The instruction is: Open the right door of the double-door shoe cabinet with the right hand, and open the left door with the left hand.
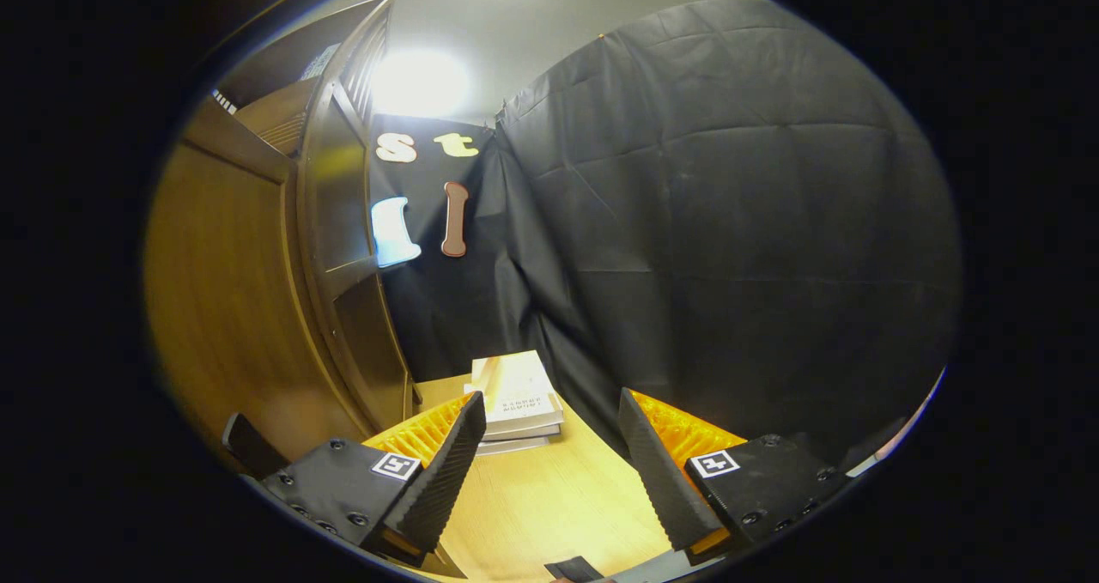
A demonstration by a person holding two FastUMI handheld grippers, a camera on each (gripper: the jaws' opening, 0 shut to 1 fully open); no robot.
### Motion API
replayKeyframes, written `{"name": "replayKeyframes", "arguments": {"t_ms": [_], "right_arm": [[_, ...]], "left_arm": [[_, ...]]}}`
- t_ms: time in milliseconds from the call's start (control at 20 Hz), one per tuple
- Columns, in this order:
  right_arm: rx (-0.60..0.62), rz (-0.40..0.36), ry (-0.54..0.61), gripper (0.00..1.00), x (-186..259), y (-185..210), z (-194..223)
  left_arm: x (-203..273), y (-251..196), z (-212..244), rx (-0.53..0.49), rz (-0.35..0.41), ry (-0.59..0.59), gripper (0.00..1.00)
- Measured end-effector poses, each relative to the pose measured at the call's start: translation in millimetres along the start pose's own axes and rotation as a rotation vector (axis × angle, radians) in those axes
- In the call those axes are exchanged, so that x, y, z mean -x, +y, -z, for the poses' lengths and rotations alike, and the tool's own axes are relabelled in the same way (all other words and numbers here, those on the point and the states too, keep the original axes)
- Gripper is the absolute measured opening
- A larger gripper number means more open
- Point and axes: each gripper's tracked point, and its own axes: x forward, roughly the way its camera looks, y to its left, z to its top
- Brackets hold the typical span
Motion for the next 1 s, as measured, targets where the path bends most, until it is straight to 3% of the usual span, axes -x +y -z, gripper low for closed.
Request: {"name": "replayKeyframes", "arguments": {"t_ms": [400,650,700,750,1000], "right_arm": [[-0.007,0.016,0.019,0.98,46.9,-3.0,11.7],[0.003,-0.011,0.024,0.98,72.1,14.0,18.7],[0.004,-0.019,0.024,0.93,76.4,19.0,22.0],[0.005,-0.028,0.027,0.98,80.3,24.6,24.2],[0.020,-0.074,0.044,0.98,103.0,46.2,41.9]], "left_arm": [[3.9,-1.2,-10.7,-0.010,0.027,-0.006,0.08],[5.1,0.9,-8.9,-0.008,0.022,-0.008,0.08],[4.7,0.8,-8.4,-0.007,0.021,-0.006,0.08],[4.2,0.7,-6.9,-0.005,0.021,-0.008,0.08],[3.6,-0.1,-6.0,0.001,0.016,-0.012,0.08]]}}
